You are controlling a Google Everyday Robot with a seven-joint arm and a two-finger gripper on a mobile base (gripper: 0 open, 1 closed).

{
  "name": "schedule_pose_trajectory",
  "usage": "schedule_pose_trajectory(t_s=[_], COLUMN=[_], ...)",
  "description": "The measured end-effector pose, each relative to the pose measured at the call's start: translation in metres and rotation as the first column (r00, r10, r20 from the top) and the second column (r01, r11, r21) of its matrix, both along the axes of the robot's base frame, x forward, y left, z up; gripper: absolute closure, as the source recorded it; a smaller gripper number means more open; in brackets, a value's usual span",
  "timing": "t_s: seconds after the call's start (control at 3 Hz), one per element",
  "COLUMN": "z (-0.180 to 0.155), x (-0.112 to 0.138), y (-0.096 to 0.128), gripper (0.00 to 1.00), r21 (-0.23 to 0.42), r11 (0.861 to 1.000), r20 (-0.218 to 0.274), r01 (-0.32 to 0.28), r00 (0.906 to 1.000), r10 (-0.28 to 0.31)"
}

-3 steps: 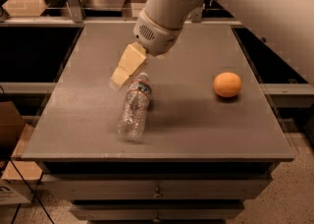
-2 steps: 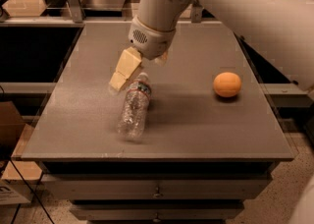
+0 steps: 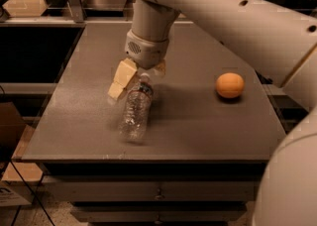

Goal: Place water bottle upright

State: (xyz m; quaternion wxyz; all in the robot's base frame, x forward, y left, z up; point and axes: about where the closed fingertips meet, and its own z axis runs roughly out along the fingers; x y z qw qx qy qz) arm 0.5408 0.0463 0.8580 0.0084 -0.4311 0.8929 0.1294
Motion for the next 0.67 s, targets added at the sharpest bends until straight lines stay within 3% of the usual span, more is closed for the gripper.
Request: schedule_pose_trajectory(t_s=[0.33, 0.67], z=[-0.0164, -0.0198], x=[0.0076, 0.0121], y=[0.0003, 0.0031], gripper=[0.00, 0.17], r21=[-0.033, -0.076], r11=[0.999, 0.996], r20=[-0.035, -0.028], r01=[0.024, 0.035], r00=[0.9991, 0.9989], r10=[-0.026, -0.038])
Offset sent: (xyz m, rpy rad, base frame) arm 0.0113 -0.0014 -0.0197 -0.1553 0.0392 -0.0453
